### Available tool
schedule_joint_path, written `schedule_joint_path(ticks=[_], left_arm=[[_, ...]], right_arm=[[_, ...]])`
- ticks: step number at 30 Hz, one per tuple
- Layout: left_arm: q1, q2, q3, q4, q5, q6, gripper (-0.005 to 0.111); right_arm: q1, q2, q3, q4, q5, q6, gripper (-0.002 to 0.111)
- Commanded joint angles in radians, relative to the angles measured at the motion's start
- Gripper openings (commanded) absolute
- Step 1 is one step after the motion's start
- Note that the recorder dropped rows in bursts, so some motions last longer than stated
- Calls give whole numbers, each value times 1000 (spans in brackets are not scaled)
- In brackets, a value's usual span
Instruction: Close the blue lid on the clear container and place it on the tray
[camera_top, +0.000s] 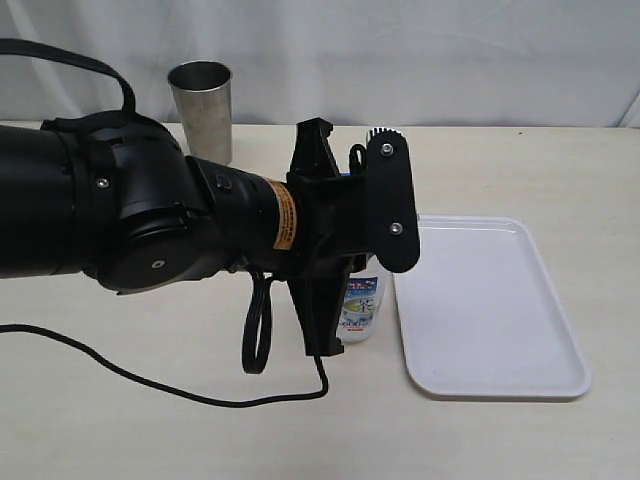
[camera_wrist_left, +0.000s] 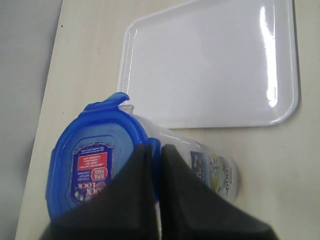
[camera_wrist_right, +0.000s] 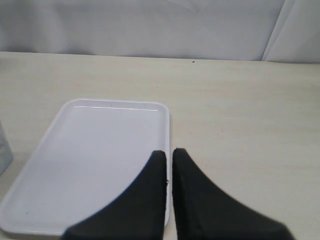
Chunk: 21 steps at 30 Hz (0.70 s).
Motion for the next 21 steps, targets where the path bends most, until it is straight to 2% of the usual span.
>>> schedule_joint_path(ticks=[1, 21], left_arm=[[-8, 4, 4, -2, -10, 1, 0], [-8, -35, 4, -8, 26, -1, 0]], right_arm=[[-3, -5, 3, -1, -5, 1, 5], [-3, -5, 3, -1, -5, 1, 5]])
